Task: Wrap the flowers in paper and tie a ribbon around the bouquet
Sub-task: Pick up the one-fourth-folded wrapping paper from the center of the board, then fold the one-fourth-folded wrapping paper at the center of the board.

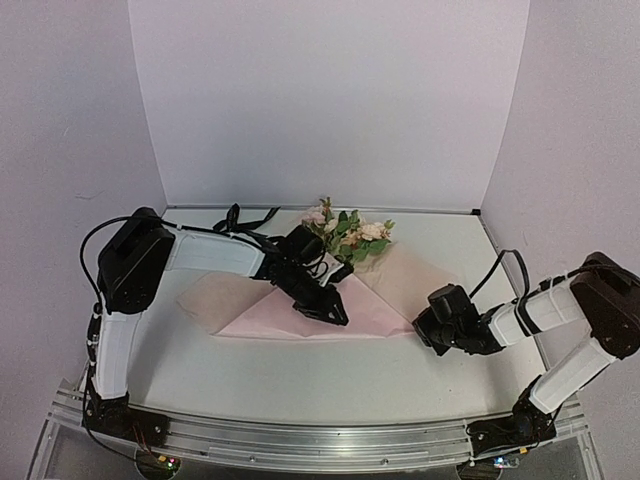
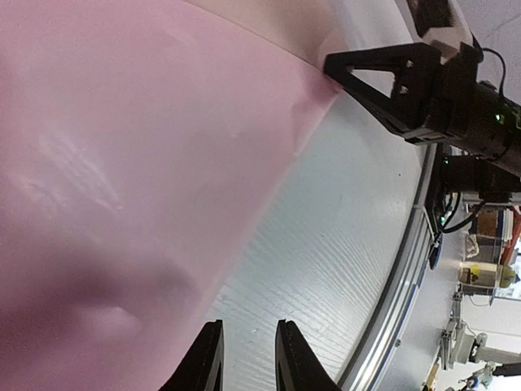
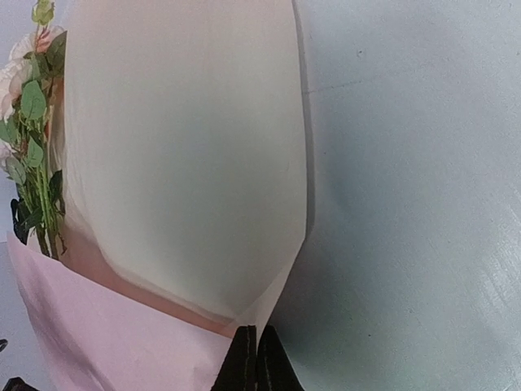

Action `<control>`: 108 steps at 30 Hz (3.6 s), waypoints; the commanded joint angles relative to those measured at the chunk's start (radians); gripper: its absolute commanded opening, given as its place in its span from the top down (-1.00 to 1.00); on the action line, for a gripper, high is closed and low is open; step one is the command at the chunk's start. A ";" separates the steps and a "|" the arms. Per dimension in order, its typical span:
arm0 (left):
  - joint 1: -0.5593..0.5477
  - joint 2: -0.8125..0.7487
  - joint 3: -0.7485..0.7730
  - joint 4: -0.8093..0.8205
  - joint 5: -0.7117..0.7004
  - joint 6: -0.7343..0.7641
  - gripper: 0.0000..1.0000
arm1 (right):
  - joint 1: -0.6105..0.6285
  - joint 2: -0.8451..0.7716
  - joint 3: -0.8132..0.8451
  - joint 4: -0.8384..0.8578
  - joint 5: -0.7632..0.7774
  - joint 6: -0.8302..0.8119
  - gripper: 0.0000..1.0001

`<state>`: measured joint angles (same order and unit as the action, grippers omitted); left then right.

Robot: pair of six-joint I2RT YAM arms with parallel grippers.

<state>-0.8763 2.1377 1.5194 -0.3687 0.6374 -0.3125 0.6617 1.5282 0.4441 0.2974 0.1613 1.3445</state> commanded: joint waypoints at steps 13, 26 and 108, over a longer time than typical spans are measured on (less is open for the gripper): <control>-0.064 0.163 0.183 0.073 -0.018 0.011 0.55 | 0.036 -0.135 -0.041 0.017 0.044 -0.132 1.00; -0.064 0.244 0.232 0.038 -0.063 -0.041 0.55 | 0.099 -0.243 0.022 -0.082 0.044 -0.320 1.00; 0.024 0.062 0.238 0.074 0.146 -0.101 0.47 | 0.204 -0.164 0.431 -0.557 -0.060 -0.736 0.94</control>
<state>-0.8822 2.4137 1.8377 -0.3395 0.7321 -0.4290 0.8745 1.3151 0.8088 -0.2424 0.1509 0.6351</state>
